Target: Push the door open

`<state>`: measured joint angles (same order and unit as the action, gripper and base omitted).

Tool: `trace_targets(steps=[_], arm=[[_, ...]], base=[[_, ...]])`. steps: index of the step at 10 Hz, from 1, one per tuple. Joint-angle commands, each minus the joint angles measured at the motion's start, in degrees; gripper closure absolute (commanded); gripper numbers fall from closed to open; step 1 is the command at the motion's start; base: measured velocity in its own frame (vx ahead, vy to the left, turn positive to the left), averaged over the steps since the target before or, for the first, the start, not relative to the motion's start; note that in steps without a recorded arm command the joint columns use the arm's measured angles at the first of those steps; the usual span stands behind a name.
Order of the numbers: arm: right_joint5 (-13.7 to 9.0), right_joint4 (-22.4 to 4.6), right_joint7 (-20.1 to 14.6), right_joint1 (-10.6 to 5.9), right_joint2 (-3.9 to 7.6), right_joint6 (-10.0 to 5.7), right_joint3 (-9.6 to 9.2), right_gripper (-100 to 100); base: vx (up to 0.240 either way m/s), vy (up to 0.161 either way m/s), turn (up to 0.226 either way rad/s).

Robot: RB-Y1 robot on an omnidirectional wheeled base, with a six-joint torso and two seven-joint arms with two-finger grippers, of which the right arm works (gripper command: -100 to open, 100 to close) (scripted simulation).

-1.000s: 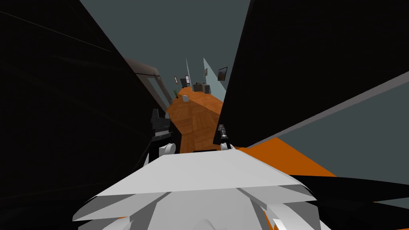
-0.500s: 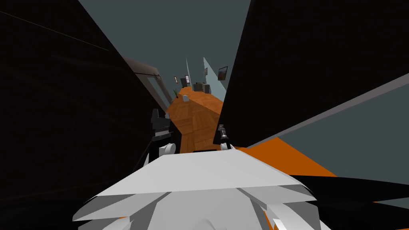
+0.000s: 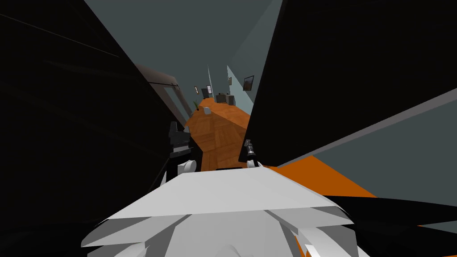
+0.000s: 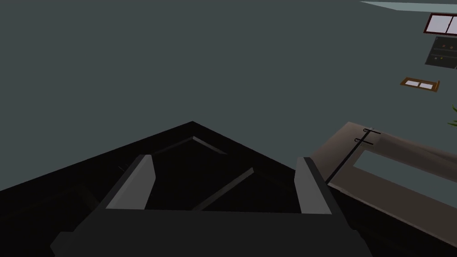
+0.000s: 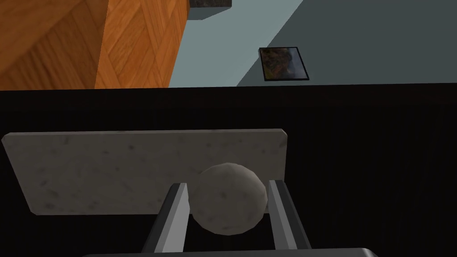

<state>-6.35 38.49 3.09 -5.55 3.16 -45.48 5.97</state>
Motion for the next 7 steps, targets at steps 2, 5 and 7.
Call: trace_targets(steps=[2,5,7], arm=[[-0.68,0.77,0.26,0.14,1.03,-0.1,1.31,100],[-1.56,0.63,0.69,0.09,1.64,-0.05,2.82,100],[-1.89,0.58,0.86,0.07,1.82,-0.04,3.39,100]], base=[[0.165,0.027,-0.034],[0.195,0.02,-0.04],[0.165,0.017,-0.022]])
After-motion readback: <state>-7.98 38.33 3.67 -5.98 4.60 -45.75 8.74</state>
